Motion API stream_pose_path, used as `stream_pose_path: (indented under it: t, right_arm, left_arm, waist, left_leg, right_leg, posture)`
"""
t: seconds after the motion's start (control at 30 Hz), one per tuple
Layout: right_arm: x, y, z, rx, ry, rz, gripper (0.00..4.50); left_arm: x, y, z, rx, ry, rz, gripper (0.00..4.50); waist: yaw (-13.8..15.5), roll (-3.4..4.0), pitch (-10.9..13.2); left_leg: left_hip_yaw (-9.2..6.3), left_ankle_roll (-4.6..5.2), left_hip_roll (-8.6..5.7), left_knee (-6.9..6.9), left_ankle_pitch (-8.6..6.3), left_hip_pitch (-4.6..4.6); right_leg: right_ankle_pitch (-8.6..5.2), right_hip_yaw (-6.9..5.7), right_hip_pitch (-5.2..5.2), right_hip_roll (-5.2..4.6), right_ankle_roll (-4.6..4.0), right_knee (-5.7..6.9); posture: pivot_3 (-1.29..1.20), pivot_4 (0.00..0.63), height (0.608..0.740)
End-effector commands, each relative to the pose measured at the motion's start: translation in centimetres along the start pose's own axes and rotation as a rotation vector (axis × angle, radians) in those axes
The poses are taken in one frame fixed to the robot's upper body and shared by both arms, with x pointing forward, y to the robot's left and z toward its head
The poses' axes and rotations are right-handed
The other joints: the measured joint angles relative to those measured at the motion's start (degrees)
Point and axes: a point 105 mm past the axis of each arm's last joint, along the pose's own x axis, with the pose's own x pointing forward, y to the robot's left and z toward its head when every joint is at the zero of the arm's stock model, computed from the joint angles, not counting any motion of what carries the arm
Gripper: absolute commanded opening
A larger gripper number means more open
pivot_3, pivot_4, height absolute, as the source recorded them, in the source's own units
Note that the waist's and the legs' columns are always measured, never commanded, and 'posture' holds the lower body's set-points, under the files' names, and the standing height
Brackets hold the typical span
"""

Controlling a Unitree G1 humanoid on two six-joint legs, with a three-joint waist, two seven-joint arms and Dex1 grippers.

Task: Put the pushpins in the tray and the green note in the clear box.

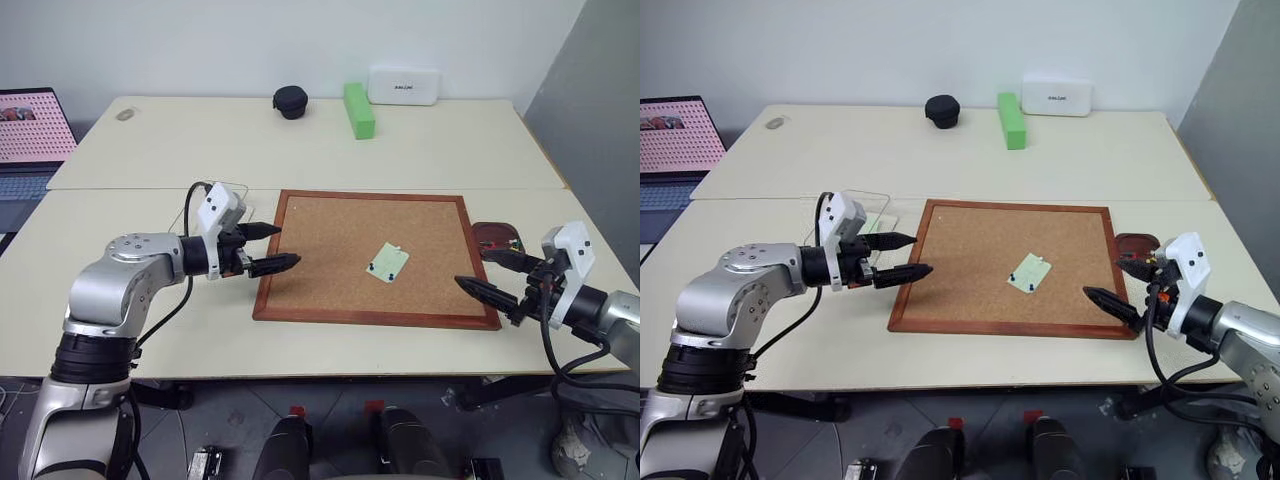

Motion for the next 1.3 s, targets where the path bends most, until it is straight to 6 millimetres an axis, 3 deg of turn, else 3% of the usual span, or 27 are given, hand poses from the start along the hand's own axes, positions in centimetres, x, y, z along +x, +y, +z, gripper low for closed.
stream_pose_path:
  t: [0.03,0.7,0.9,1.07,1.3]
  right_arm:
    - [0.0,0.1,0.7,-0.044,-0.030,-0.006,4.50]
    - [0.0,-0.6,0.7,-0.085,-0.033,-0.055,4.50]
    - [1.1,-0.3,0.6,-0.111,-0.036,-0.044,4.50]
    - [2.8,0.0,1.6,-0.128,-0.105,-0.050,4.50]
    - [5.8,-0.5,0.6,-0.142,-0.107,-0.080,4.50]
  left_arm:
    - [-0.1,0.3,0.6,0.063,0.005,0.010,4.47]
    - [1.0,0.2,0.8,-0.023,-0.056,0.010,4.47]
    - [1.6,0.0,0.8,-0.034,-0.075,-0.008,4.47]
    - [2.5,-0.4,1.1,-0.046,-0.123,-0.026,3.65]
    - [4.7,-1.4,-0.6,-0.041,-0.132,-0.055,2.39]
  waist:
    - [-0.01,0.00,0.00]
    - [-0.04,0.00,0.00]
    - [-0.04,0.00,0.00]
    - [-0.06,0.00,0.00]
    - [0.01,0.01,-0.01]
  left_leg:
    - [0.00,0.00,0.00,0.00,0.00,0.00]
    - [0.00,0.00,0.00,0.02,0.00,0.00]
    - [0.01,0.00,0.00,0.02,0.00,0.01]
    - [0.00,0.00,0.00,0.03,0.00,0.02]
    - [0.01,0.00,-0.02,0.03,0.01,0.04]
  right_leg:
    - [0.00,0.00,0.00,0.00,0.00,0.00]
    - [0.04,0.01,0.00,0.01,0.07,0.04]
    - [0.04,0.01,0.00,0.00,0.07,0.04]
    - [0.05,0.02,0.00,0.01,0.07,0.05]
    - [0.06,0.03,0.01,0.00,0.08,0.07]
  posture:
    - [0.00,0.150,0.740]
    - [0.00,0.150,0.740]
    - [0.00,0.150,0.740]
    - [0.00,0.150,0.740]
    - [0.00,0.150,0.740]
